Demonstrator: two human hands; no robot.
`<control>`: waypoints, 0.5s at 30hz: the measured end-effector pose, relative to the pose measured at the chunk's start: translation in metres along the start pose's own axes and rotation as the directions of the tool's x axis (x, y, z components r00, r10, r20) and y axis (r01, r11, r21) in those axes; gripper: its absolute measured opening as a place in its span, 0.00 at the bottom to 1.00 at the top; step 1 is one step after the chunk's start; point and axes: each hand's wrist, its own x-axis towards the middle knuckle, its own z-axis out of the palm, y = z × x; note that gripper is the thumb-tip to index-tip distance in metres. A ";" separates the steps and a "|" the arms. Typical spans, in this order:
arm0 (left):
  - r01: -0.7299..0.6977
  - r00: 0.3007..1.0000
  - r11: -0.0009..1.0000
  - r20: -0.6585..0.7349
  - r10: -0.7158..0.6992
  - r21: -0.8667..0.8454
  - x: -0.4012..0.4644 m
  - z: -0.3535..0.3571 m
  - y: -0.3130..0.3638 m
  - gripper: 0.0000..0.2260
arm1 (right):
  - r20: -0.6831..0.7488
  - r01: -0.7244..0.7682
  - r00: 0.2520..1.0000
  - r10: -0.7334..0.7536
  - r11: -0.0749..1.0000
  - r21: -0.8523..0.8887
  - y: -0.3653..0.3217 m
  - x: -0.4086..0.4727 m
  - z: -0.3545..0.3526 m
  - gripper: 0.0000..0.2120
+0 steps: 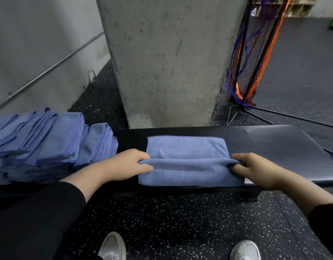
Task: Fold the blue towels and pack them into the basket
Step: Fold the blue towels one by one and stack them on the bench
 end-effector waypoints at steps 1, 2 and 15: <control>0.016 1.000 0.998 -0.002 -0.016 -0.063 0.000 -0.001 0.001 0.16 | 0.004 -0.013 1.000 0.013 1.000 0.023 -0.001 -0.001 -0.002 0.08; 0.029 0.999 0.991 -0.021 -0.032 -0.133 0.001 -0.002 0.001 0.16 | -0.007 -0.033 0.999 0.033 0.998 0.044 -0.002 -0.002 -0.003 0.08; 0.278 0.900 0.929 -0.273 -0.340 -0.243 0.067 0.005 0.002 0.08 | -0.290 -0.273 0.920 0.264 0.962 0.013 0.011 0.062 0.008 0.17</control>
